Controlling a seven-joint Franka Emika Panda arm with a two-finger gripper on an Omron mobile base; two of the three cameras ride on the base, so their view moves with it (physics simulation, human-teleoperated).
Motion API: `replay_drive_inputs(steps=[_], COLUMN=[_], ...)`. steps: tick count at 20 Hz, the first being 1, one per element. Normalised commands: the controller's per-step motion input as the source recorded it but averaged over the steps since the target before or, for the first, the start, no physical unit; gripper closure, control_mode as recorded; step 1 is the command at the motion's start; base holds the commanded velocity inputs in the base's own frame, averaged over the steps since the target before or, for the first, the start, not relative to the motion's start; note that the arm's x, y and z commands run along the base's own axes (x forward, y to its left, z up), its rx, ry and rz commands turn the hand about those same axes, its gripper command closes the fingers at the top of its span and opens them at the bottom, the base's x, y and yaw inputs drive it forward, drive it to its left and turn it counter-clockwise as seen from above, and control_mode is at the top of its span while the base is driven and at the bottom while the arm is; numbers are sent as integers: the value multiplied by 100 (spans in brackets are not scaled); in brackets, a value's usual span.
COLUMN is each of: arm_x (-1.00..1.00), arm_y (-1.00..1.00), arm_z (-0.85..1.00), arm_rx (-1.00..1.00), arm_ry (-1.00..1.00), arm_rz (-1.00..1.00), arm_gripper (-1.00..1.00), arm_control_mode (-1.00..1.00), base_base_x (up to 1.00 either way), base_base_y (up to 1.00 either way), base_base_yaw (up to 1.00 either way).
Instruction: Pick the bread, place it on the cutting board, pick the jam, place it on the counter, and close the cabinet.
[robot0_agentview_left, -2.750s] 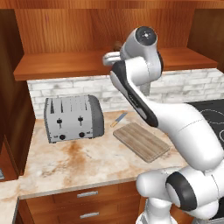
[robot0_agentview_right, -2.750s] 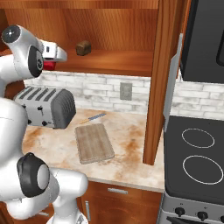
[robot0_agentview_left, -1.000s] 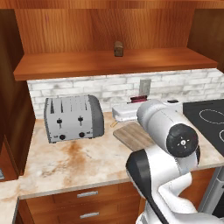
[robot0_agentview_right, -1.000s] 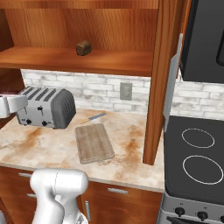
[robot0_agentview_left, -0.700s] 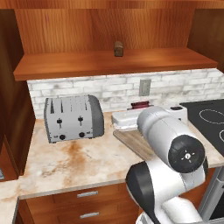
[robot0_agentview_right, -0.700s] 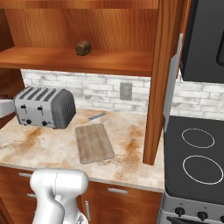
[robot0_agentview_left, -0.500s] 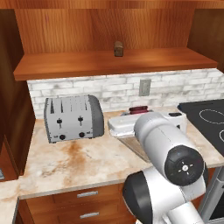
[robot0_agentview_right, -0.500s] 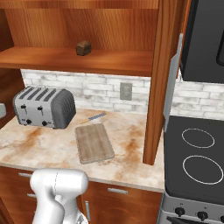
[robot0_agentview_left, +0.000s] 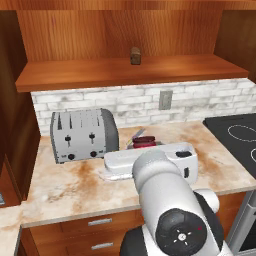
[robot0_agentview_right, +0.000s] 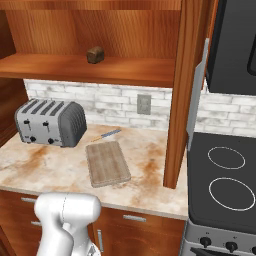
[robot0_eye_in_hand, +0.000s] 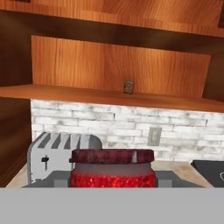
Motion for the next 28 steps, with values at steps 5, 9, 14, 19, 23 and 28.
replay_drive_inputs(steps=[5,9,14,19,23,28], arm_x=[-4,0,0,0,9,26], arm_y=[30,30,31,10,9,6], arm_z=[-27,-34,-36,-30,-33,-35], arm_rx=[0,0,0,0,0,0], arm_ry=[-4,-5,-5,-4,-8,-14], arm_rz=[0,0,0,0,0,0], arm_gripper=[100,100,100,100,100,100], arm_control_mode=[-100,-100,-100,-100,-100,-100], base_base_x=[0,0,0,0,0,0], base_base_y=[0,0,0,0,0,0], base_base_yaw=[0,0,0,0,0,0])
